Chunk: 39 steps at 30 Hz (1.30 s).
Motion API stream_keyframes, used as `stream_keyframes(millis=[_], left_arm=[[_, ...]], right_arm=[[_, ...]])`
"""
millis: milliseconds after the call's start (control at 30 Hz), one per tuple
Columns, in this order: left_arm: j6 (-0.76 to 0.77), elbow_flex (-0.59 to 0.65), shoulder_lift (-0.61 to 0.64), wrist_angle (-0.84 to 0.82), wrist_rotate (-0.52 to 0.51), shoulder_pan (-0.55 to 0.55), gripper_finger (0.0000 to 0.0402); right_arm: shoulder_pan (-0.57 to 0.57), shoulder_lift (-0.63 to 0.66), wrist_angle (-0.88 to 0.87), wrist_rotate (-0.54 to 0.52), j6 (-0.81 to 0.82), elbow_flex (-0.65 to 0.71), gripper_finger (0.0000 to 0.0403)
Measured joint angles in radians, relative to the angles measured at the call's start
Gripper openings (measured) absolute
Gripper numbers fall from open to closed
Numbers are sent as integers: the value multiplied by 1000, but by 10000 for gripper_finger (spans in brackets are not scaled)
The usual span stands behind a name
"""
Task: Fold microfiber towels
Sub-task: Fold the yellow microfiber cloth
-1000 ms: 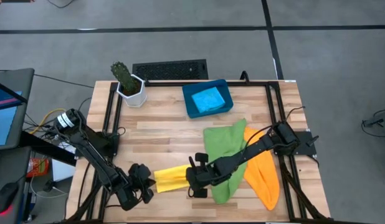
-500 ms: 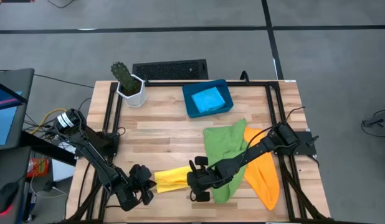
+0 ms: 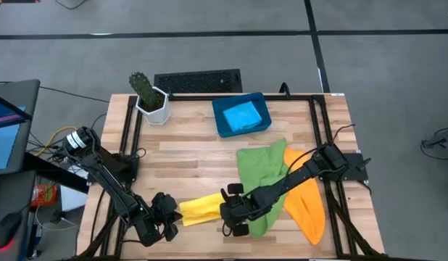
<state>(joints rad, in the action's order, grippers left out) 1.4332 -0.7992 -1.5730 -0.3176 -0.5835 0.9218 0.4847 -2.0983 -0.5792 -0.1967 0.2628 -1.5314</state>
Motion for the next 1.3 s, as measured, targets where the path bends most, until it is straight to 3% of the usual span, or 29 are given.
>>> stream_keyframes(millis=[167,333,467,733,1033,1300], left_arm=[[-11,0,0,2,1,0,0],[-38,0,0,3,2,0,0],[-53,0,0,3,2,-1,0],[-56,0,0,2,2,-1,0],[-57,0,0,8,2,-1,0],[-61,0,0,25,5,-2,3]], right_arm=[[0,38,14,-1,-31,1,183],[-3,98,30,-34,-87,1,178],[-34,100,129,-14,-90,7,152],[-52,80,449,14,-36,165,82],[-50,47,519,39,17,248,35],[-26,18,537,42,22,245,20]])
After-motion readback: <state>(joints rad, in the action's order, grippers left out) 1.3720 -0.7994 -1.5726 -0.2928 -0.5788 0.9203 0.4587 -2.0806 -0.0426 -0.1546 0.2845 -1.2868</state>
